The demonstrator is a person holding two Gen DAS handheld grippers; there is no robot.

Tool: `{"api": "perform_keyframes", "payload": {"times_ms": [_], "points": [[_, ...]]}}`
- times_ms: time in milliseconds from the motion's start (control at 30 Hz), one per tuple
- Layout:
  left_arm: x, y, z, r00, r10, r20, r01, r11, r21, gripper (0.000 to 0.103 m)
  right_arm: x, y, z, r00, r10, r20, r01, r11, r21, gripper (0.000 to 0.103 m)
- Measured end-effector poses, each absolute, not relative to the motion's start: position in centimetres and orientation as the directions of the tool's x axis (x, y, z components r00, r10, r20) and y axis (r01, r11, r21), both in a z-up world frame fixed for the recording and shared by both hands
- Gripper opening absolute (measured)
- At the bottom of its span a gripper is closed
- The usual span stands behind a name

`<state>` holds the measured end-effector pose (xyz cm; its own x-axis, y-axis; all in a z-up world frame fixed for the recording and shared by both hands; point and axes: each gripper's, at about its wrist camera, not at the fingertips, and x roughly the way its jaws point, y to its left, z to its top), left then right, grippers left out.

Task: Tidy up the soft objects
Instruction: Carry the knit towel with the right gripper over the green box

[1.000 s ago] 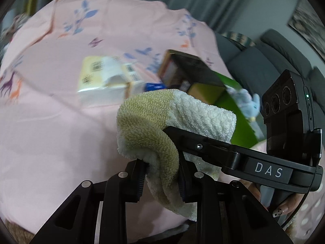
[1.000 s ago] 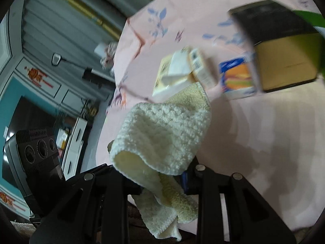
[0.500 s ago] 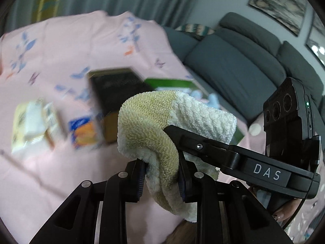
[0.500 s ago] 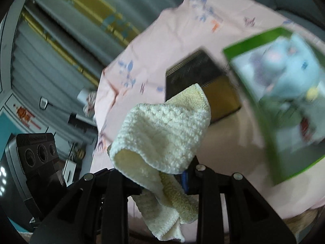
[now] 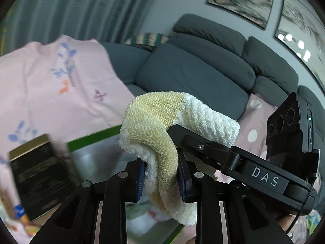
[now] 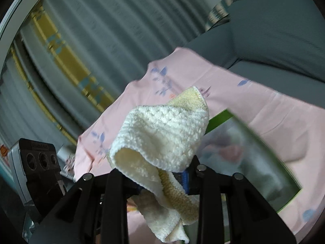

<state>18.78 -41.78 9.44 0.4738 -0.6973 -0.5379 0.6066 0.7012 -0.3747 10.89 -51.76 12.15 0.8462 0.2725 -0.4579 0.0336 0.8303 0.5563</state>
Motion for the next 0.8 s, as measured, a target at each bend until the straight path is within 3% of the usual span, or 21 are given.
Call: {"api": "perform_keyframes", "payload": {"times_ms": [133, 367, 800], "points": [[19.1, -44.8, 7.2, 0.400, -0.712, -0.577, 0.612, 0.676, -0.411, 0.027, 10.3, -54.5, 10.6, 0.840, 0.182, -0.510, 0.154, 0.823, 0.547, 0.029], [18.3, -47.4, 3.6, 0.348, -0.645, -0.680, 0.590, 0.715, -0.376, 0.027, 10.5, -56.4, 6.7, 0.748, 0.164, -0.643, 0.263, 0.816, 0.515, 0.029], [19.3, -46.5, 1.4, 0.391, -0.508, -0.767, 0.515, 0.812, -0.275, 0.027, 13.2, -55.4, 3.5, 0.661, 0.200, -0.723, 0.294, 0.818, 0.495, 0.033]]}}
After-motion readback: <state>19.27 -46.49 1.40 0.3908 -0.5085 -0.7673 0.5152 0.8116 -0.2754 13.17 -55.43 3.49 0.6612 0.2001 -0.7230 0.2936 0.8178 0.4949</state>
